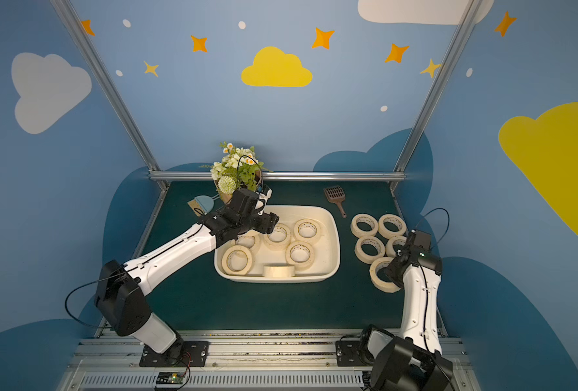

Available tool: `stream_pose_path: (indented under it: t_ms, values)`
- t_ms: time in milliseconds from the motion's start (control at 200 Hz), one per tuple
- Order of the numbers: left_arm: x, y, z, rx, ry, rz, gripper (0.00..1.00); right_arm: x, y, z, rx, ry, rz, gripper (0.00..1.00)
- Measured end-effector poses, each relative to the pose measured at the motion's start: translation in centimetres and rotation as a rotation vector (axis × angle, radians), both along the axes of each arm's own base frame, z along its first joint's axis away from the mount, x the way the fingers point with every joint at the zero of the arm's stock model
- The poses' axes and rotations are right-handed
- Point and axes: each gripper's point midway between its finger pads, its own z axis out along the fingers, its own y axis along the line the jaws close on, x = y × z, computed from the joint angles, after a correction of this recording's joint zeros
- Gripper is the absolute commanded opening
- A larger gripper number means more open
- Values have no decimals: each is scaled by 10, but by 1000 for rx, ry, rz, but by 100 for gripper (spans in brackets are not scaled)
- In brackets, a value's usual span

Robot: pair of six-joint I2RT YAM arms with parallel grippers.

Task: Take out the art tape in the storage box
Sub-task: Place the art tape at the center of the board.

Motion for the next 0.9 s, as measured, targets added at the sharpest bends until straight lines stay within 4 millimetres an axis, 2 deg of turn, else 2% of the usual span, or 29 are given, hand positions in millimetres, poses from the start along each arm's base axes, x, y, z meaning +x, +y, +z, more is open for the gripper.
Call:
stream_pose_path:
  t_ms: [175,395,556,901]
  values:
    - [-2,4,-3,-23,15,2,73,-13,-45,-7,-63,19,-190,0]
    - [-5,8,-1,-45,18,1,73,-19,-87,-35,-83,157,-330,0]
    - [-7,10,4,-56,7,2,73,-7,-101,-51,-72,206,-331,0]
    - [-4,16,4,-53,5,16,74,14,-109,-67,-57,187,-317,0]
